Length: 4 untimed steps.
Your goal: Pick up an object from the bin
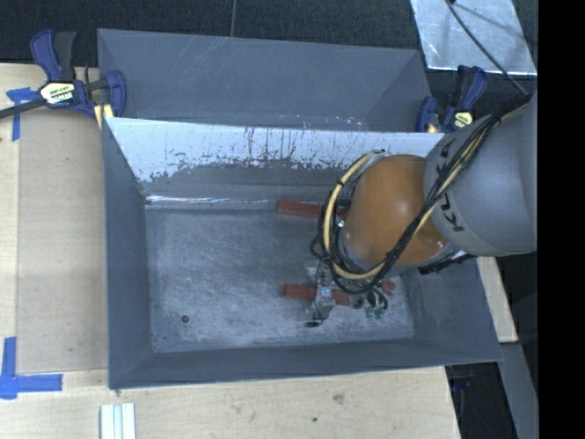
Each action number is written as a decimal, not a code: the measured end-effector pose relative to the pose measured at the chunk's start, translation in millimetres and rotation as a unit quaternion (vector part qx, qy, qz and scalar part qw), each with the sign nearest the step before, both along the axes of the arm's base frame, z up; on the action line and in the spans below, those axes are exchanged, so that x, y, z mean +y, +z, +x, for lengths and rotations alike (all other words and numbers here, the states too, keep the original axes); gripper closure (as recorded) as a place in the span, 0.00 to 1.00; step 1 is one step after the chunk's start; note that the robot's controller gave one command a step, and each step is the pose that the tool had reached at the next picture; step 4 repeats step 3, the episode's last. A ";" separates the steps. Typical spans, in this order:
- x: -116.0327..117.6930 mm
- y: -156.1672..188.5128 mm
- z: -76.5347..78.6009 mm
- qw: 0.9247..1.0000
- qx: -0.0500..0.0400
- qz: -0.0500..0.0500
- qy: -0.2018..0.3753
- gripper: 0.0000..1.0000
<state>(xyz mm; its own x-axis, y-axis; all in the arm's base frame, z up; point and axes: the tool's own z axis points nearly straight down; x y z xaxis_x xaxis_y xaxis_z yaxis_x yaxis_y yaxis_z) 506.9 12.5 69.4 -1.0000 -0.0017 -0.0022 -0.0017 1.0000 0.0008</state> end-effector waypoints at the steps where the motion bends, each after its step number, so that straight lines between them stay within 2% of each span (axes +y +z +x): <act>1: -0.3 13.1 1.0 1.000 -0.001 0.000 -0.001 1.00; 2: -0.6 70.3 2.1 1.000 -0.001 0.000 -0.002 1.00; 3: -0.8 111.9 3.9 1.000 -0.003 0.000 -0.002 1.00; 4: -0.8 111.9 3.9 1.000 -0.003 0.000 -0.002 1.00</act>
Offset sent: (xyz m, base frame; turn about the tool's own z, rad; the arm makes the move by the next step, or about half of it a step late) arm -0.0001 0.0001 0.0124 0.0000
